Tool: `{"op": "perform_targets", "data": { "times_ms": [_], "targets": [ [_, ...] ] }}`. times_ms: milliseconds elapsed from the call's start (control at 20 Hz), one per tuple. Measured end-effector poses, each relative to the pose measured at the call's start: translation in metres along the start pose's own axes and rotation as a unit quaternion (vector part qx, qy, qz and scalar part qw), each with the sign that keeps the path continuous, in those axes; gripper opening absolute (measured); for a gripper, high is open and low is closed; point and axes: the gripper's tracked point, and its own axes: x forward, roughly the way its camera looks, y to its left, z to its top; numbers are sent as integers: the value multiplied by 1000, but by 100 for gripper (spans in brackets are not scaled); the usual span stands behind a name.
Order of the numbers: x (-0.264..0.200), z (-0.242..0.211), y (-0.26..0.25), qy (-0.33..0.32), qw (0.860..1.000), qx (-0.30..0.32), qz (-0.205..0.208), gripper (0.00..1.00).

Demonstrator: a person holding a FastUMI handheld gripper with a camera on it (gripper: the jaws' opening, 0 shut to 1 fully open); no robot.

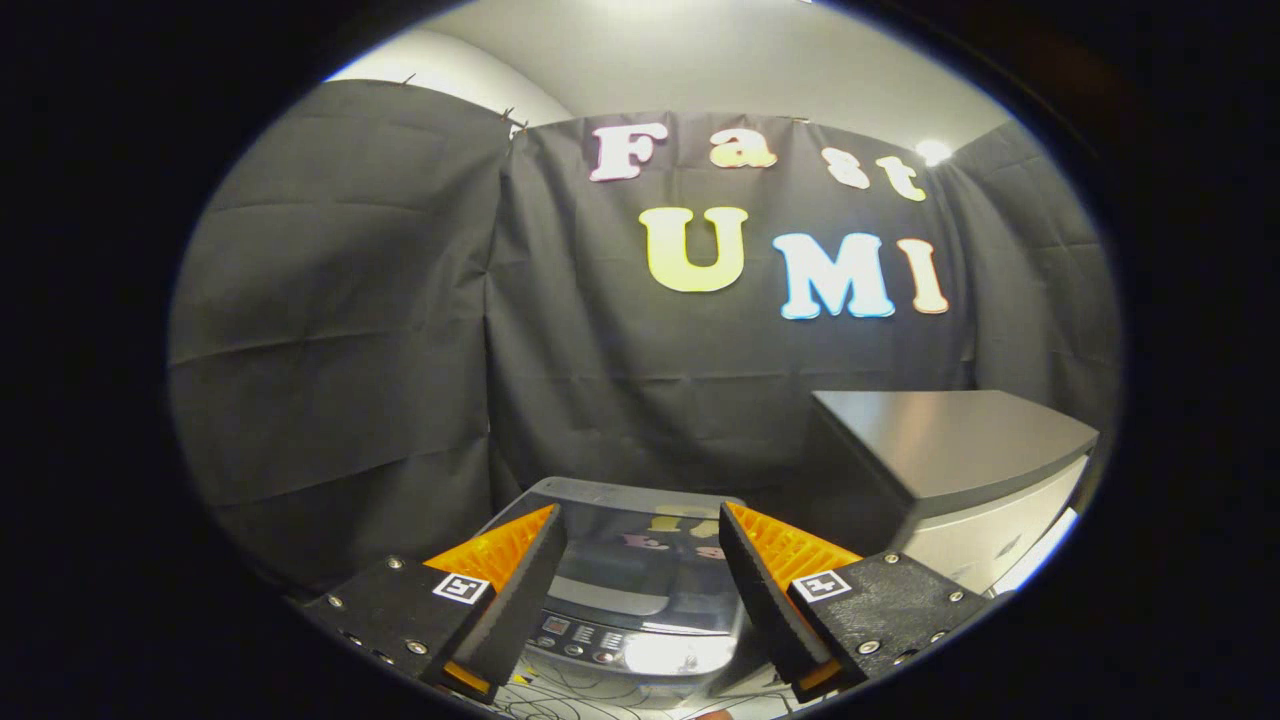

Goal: Put the clothes into the washing machine and then close the washing machine lid.

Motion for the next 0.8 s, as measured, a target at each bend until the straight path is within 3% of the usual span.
{"op": "perform_targets", "data": {
  "times_ms": [400,800],
  "targets": [
    [-82,19,-142,-26,997,12,-69,94],
    [-155,23,-246,-51,990,4,-131,94]
  ]
}}
